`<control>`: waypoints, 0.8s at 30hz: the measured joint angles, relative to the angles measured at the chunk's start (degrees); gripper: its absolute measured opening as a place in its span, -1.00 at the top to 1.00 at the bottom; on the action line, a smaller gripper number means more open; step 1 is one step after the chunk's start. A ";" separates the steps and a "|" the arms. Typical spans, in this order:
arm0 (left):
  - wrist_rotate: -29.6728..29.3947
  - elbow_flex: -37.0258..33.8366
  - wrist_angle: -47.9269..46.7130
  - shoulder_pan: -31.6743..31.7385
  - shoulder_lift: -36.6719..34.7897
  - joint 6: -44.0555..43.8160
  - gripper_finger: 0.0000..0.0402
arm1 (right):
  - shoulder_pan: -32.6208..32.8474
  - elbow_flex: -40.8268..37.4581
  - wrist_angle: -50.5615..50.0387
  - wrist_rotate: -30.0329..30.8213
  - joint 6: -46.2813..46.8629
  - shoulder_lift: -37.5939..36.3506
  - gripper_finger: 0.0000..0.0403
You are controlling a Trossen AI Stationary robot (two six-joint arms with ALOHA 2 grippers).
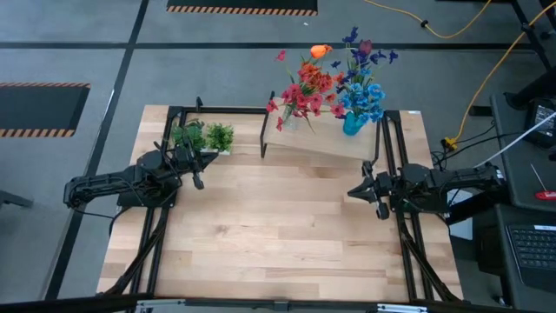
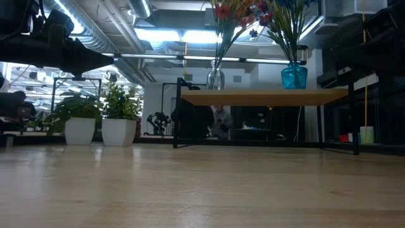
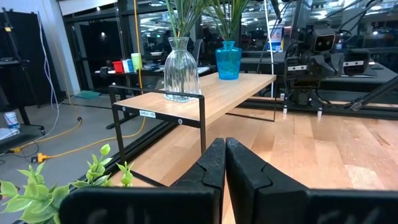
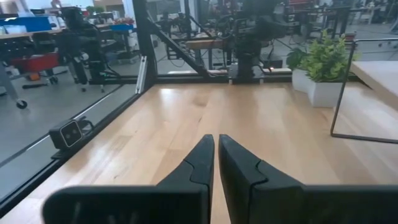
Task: Pick and place flowers into a vace then onto a shelf
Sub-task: Return to Home Position
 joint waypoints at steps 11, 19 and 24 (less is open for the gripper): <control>0.00 0.00 0.00 0.00 -0.01 0.00 0.97 | -0.02 0.00 0.02 0.02 0.00 0.00 0.86; 0.00 0.00 -0.01 0.00 0.00 0.01 0.97 | -0.02 0.00 0.00 0.02 0.00 0.00 0.86; 0.00 0.00 0.00 0.00 0.00 0.01 0.96 | -0.02 0.00 0.00 0.03 0.00 0.00 0.86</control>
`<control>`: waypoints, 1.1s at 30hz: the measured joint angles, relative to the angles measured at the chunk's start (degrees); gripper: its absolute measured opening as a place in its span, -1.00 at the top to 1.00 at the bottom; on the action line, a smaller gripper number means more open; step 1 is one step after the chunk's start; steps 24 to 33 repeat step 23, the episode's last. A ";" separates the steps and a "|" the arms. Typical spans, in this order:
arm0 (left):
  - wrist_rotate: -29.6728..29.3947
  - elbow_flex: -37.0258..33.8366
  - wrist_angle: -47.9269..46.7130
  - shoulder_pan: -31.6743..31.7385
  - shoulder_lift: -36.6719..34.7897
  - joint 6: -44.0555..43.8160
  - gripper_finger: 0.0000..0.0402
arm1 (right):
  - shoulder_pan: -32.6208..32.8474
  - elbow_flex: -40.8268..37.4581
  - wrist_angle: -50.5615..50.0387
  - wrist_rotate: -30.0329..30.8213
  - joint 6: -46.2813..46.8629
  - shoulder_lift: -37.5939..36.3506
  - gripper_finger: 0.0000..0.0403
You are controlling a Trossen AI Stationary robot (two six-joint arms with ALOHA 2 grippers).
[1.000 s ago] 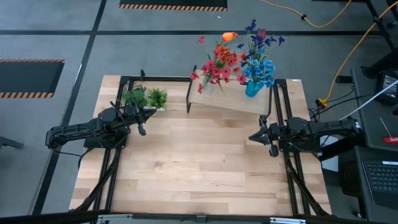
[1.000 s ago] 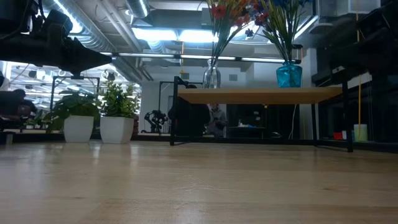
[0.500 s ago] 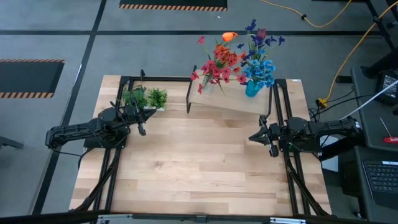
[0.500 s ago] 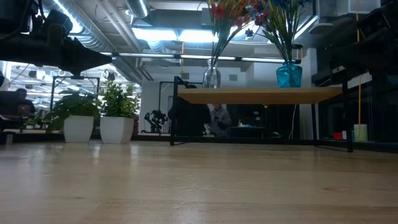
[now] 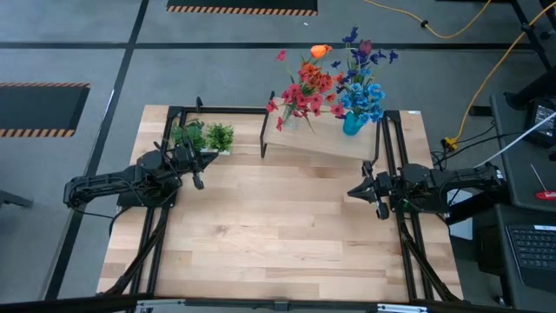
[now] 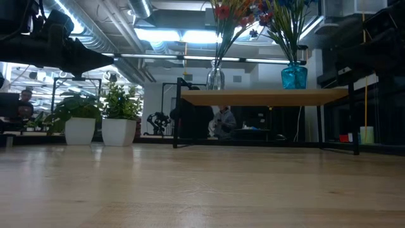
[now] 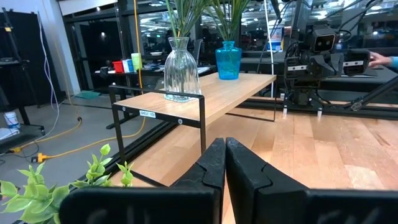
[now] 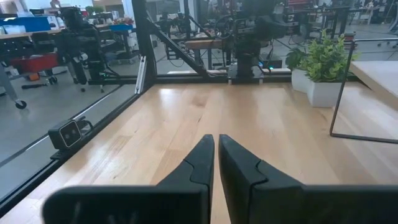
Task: Pick and place flowers into a vace then onto a shelf
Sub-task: Return to Home Position
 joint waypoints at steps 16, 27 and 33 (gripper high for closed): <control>0.00 0.00 0.00 -0.01 0.00 0.01 0.96 | -0.01 0.00 0.00 0.01 0.00 0.00 0.86; 0.00 0.00 -0.02 -0.01 0.00 0.00 0.97 | -0.02 0.00 0.00 0.01 0.00 0.00 0.86; 0.00 0.00 -0.02 -0.01 0.00 0.00 0.97 | -0.02 0.00 0.00 0.01 0.00 0.00 0.86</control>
